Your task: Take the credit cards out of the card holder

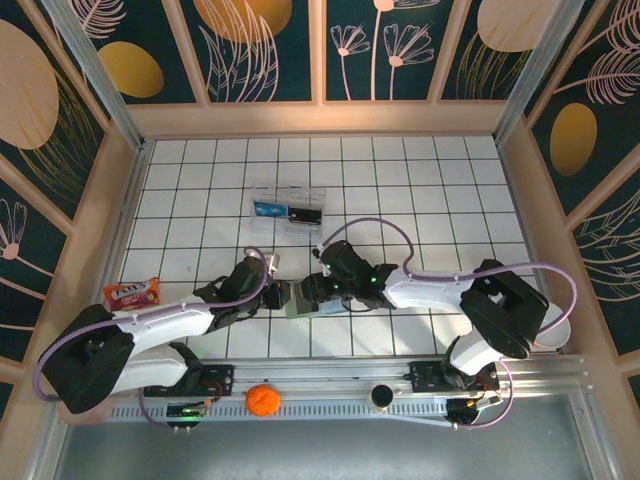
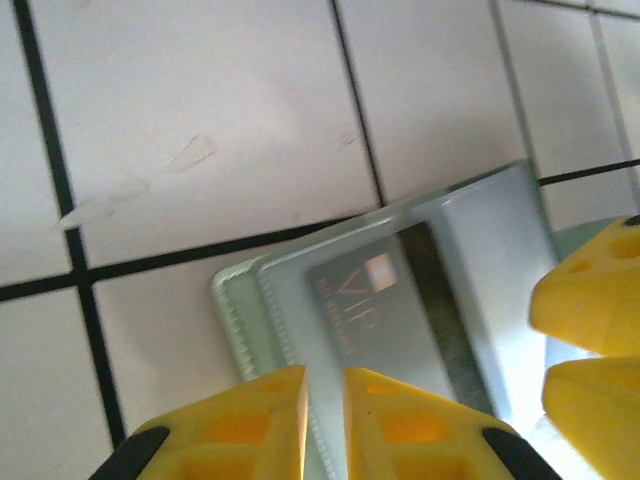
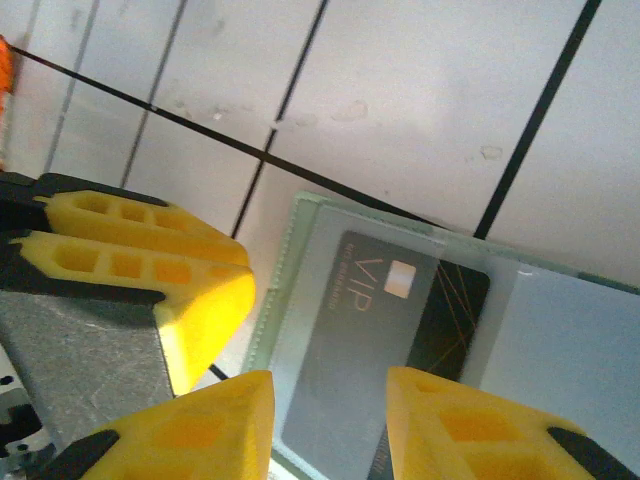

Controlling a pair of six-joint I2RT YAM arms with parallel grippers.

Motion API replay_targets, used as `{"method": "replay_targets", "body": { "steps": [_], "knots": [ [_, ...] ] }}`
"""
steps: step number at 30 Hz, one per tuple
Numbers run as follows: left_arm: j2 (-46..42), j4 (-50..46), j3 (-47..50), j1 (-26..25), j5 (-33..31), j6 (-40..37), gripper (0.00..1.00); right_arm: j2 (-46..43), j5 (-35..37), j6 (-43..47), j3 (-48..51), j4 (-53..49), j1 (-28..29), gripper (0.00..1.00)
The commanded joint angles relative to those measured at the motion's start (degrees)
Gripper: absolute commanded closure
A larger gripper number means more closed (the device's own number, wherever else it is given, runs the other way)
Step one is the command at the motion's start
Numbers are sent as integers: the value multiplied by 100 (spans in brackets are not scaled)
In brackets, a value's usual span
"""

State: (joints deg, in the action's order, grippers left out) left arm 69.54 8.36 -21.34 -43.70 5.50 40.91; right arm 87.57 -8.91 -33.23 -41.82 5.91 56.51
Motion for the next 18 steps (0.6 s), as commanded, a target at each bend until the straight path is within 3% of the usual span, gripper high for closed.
{"method": "replay_targets", "body": {
  "steps": [1, 7, 18],
  "knots": [
    [245, 160, -133, 20, 268, 47, 87, -106, -81, 21, 98, -16, -149, 68],
    [868, 655, -102, 11, 492, 81, 88, 194, -585, -187, 148, 225, -261, 69],
    [1063, 350, -89, 16, 266, -56, 92, 463, -710, -288, 179, 162, -427, 72]
  ]
}}
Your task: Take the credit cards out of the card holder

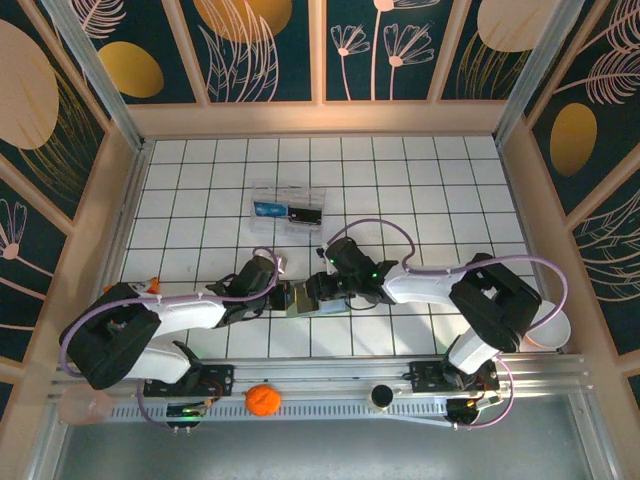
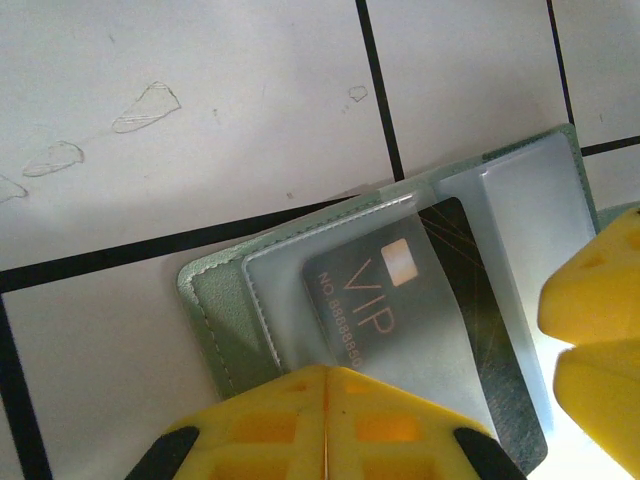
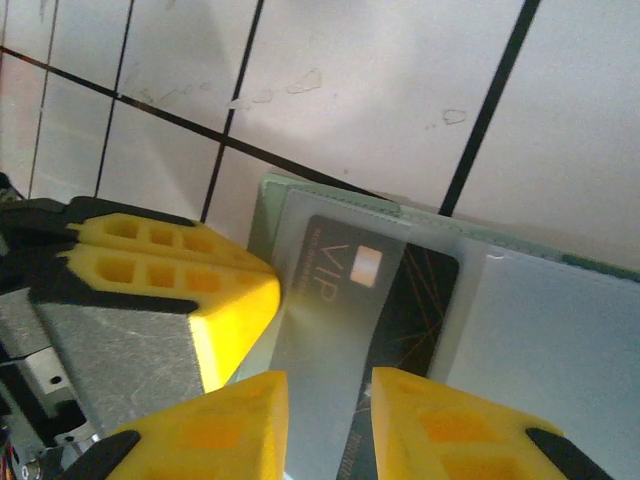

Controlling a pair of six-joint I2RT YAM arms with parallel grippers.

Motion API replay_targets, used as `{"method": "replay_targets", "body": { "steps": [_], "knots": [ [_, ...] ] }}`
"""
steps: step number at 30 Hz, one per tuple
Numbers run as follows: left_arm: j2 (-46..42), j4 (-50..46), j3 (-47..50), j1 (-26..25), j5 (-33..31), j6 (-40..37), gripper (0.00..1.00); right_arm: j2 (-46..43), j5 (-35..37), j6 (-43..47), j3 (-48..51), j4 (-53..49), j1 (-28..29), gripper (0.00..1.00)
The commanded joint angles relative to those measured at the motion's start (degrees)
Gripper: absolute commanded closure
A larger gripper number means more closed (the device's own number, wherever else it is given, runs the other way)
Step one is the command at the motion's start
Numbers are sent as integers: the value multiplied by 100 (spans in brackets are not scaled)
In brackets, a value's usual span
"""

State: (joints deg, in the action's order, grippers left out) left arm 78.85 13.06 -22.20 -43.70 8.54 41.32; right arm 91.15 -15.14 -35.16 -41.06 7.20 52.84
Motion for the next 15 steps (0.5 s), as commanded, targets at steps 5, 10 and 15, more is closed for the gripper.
{"method": "replay_targets", "body": {
  "steps": [5, 10, 15],
  "knots": [
    [186, -77, 0, 11, -10, -75, 93, 200, -42, -121, 159, -54, -123, 74],
    [227, -71, -13, 11, 17, -86, 94, 317, -113, -125, 213, -7, -169, 74],
    [292, -8, -13, 11, 93, -78, 94, 481, -483, -122, 154, 237, -176, 75]
  ]
}}
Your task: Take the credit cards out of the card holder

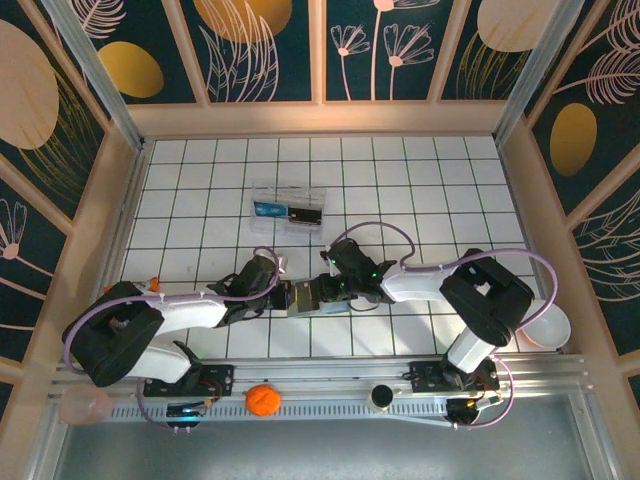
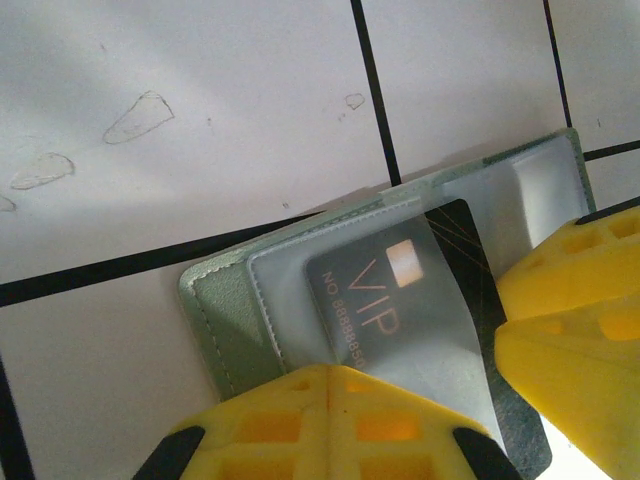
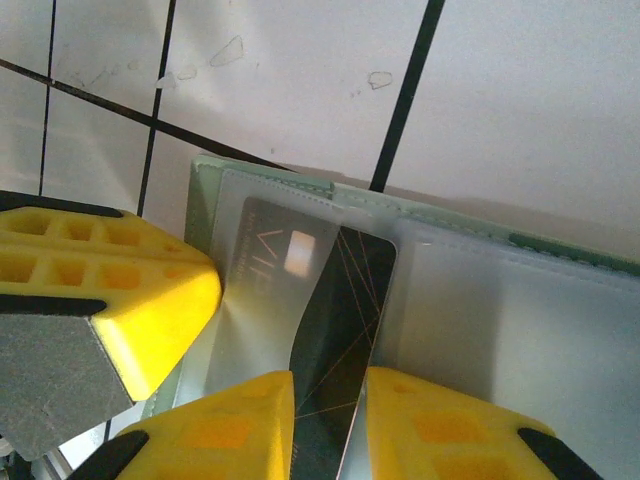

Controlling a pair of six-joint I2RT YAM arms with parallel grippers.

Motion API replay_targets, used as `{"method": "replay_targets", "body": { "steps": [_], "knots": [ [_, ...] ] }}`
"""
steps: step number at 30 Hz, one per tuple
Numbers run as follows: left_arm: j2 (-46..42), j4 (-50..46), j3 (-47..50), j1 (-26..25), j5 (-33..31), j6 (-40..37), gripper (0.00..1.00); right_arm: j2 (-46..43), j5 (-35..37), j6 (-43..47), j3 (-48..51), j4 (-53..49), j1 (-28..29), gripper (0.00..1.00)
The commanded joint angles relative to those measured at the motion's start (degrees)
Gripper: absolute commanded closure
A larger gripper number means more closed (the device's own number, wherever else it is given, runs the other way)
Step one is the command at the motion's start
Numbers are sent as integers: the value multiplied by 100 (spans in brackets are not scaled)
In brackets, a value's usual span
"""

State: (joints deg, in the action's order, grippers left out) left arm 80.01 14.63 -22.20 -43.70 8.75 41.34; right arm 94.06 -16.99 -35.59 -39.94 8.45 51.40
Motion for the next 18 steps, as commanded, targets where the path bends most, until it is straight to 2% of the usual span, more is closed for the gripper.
{"method": "replay_targets", "body": {
  "steps": [1, 8, 13, 18],
  "knots": [
    [192, -154, -13, 11, 90, -74, 94, 220, -334, -84, 26, 130, -33, 76],
    [172, -181, 23, 15, 50, -100, 95, 37, -252, -219, 241, 271, -100, 100],
    [134, -209, 4, 11, -5, -124, 95, -456, 35, -279, 474, 112, -110, 100],
    [85, -215, -47, 11, -25, -165, 95, -1047, 575, -79, 355, -767, -70, 100]
  ]
}}
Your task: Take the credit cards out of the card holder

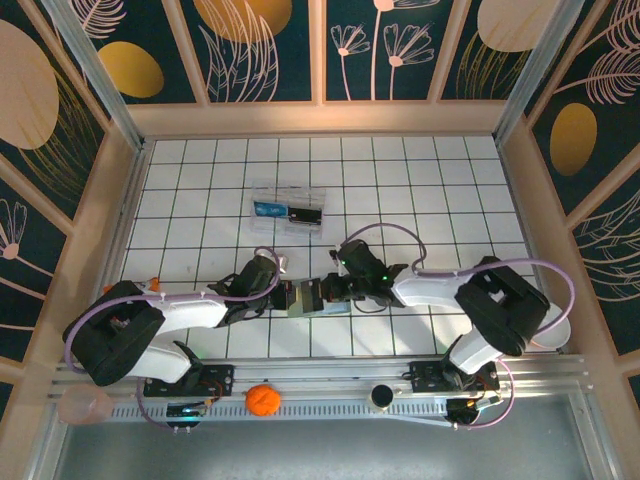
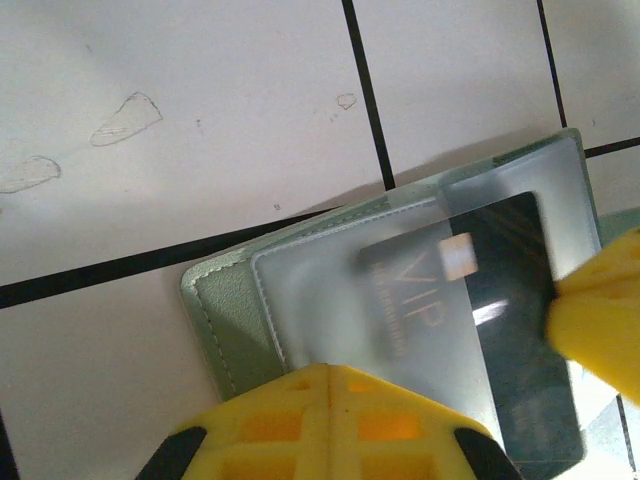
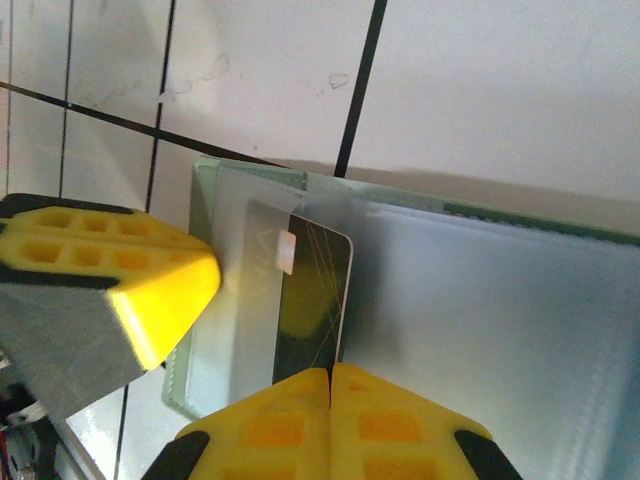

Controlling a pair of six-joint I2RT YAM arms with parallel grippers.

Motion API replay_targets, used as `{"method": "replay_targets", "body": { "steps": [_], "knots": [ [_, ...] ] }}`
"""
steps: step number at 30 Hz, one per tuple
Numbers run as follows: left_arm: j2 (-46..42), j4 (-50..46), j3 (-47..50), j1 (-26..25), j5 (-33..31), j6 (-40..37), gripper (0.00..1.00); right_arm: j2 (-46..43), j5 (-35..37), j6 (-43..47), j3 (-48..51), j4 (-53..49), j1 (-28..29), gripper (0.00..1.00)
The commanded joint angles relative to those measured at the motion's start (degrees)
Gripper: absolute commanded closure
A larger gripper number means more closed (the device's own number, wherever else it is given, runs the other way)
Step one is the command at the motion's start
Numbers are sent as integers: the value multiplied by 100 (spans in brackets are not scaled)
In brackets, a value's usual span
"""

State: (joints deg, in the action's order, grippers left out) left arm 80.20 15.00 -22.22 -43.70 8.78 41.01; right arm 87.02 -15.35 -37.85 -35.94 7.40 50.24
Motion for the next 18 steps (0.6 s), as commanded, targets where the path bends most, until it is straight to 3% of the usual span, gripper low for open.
{"method": "replay_targets", "body": {
  "steps": [1, 9, 18],
  "knots": [
    [66, -265, -68, 11, -34, -145, 95, -398, 500, 193, -138, -856, 68, 100],
    [133, -209, -167, 15, -93, -217, 95, -318, 1309, 514, -996, -2219, 477, 100],
    [145, -97, -178, 16, -78, -246, 96, -331, 1557, 550, -1251, -2649, 555, 100]
  ]
}}
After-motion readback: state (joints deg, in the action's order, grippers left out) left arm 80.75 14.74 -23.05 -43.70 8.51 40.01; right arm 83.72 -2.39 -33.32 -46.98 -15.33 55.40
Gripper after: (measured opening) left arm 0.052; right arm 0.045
